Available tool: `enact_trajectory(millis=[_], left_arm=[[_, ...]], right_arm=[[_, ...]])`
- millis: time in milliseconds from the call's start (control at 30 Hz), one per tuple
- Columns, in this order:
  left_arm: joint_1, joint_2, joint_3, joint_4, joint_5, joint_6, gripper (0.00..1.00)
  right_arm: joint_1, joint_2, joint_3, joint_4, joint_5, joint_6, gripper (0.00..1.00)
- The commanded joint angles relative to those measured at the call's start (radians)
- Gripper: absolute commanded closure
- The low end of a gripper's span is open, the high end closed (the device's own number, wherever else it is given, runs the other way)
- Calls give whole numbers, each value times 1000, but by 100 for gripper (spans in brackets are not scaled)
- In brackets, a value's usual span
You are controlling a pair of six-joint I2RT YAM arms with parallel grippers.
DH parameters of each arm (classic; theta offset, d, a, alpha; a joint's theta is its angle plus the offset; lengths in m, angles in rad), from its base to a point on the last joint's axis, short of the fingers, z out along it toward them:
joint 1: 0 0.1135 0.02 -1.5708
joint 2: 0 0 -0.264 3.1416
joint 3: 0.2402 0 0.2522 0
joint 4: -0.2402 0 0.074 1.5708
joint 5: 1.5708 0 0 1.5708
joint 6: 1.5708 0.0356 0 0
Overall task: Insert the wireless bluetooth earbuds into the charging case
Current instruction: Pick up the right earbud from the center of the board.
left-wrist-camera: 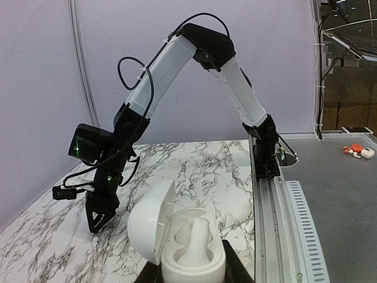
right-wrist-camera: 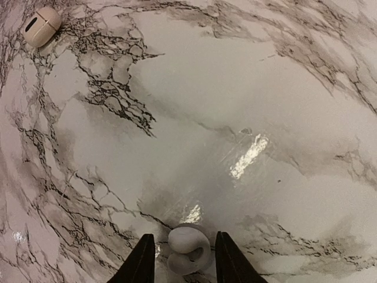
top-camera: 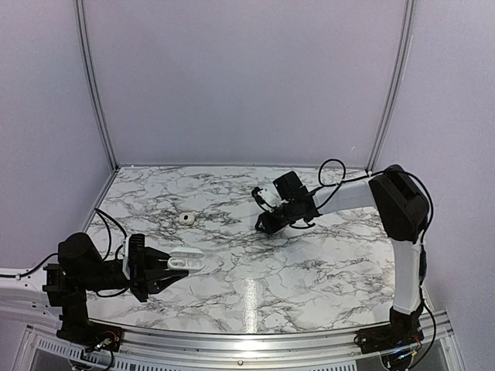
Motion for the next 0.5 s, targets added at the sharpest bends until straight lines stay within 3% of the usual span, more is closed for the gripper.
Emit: enact_trajectory(millis=[0, 467], left_arm=[[5, -6, -6, 41, 3, 7, 100], [5, -18, -6, 41, 2, 10, 100]], right_arm=[[5, -75, 1, -2, -5, -1, 64], [-43, -76, -24, 5, -17, 9, 65]])
